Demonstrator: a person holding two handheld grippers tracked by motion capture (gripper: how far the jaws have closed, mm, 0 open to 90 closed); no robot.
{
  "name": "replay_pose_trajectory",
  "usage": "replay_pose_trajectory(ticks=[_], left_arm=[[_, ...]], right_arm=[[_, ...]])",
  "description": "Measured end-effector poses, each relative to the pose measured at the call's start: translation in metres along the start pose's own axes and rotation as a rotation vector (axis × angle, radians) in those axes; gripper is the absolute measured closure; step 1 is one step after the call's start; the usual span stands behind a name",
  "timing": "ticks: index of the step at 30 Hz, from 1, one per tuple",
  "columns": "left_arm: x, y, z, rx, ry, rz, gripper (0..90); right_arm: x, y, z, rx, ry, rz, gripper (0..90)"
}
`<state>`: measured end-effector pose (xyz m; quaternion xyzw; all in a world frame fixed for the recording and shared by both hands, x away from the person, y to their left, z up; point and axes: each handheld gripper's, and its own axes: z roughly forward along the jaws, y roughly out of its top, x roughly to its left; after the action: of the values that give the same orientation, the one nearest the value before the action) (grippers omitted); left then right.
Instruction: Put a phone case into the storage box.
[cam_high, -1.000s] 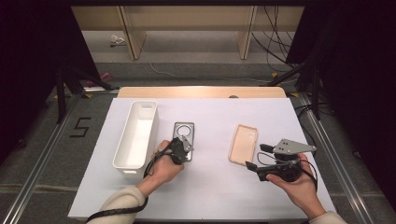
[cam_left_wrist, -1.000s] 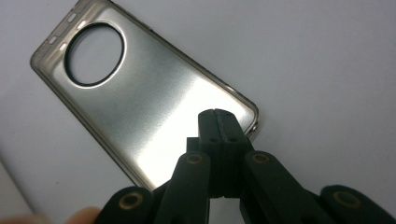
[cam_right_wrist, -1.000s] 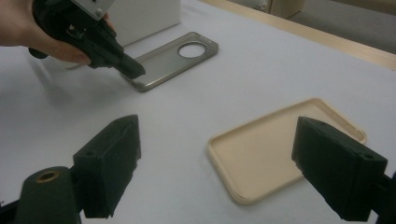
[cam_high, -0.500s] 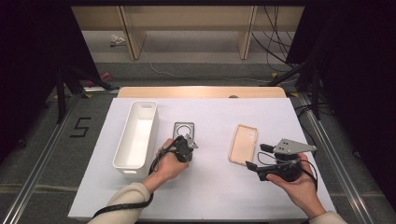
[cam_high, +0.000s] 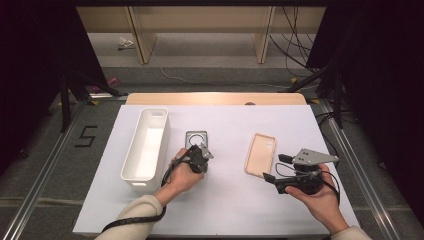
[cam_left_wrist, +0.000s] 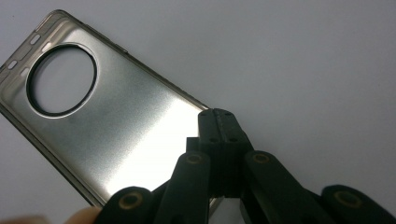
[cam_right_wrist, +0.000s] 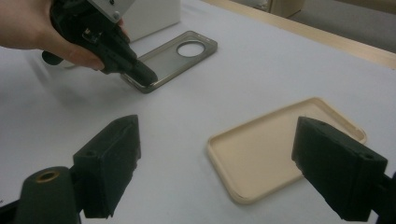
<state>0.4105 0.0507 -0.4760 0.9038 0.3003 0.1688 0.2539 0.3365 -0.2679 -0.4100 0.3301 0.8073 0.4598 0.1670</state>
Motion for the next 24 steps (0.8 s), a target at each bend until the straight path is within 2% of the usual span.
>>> replay_pose_trajectory(ticks=[7,10,11,12,15,16,17,18,19,22,24], left_arm=[[0.001,0.0,0.0,-0.008,0.0,0.002,89.5],[0.003,0.001,-0.006,-0.006,0.006,0.013,85.9],[0.004,0.002,-0.01,0.005,0.003,0.024,79.8],[0.006,0.003,-0.014,0.006,-0.004,0.04,79.8],[0.01,0.004,-0.027,-0.015,0.019,0.053,66.0],[0.012,0.005,-0.033,-0.006,0.017,0.056,60.0],[0.014,0.005,-0.042,-0.002,0.009,0.069,49.2],[0.014,0.005,-0.042,-0.002,0.009,0.069,44.9],[0.015,0.005,-0.046,0.003,0.006,0.097,44.9],[0.017,0.007,-0.055,0.024,0.002,0.179,34.3],[0.017,0.009,-0.058,0.025,0.0,0.214,30.1]], right_arm=[[0.0,0.0,-0.001,-0.002,0.0,0.002,16.4],[0.0,0.0,-0.001,-0.004,-0.001,0.0,16.4],[0.0,0.0,-0.001,-0.003,-0.001,0.0,16.4],[0.0,0.0,-0.001,-0.003,-0.001,0.0,16.4],[0.0,0.0,-0.001,-0.003,-0.002,0.002,16.4],[0.0,0.0,-0.001,-0.004,-0.003,0.003,16.4],[0.0,0.0,-0.001,-0.005,-0.004,0.004,16.4],[0.0,0.0,-0.001,-0.005,-0.004,0.004,16.4],[0.0,0.0,-0.001,-0.003,-0.005,0.004,16.4],[0.0,0.0,-0.001,-0.002,-0.003,0.004,16.3],[0.0,0.0,-0.001,0.0,-0.003,0.004,16.4]])
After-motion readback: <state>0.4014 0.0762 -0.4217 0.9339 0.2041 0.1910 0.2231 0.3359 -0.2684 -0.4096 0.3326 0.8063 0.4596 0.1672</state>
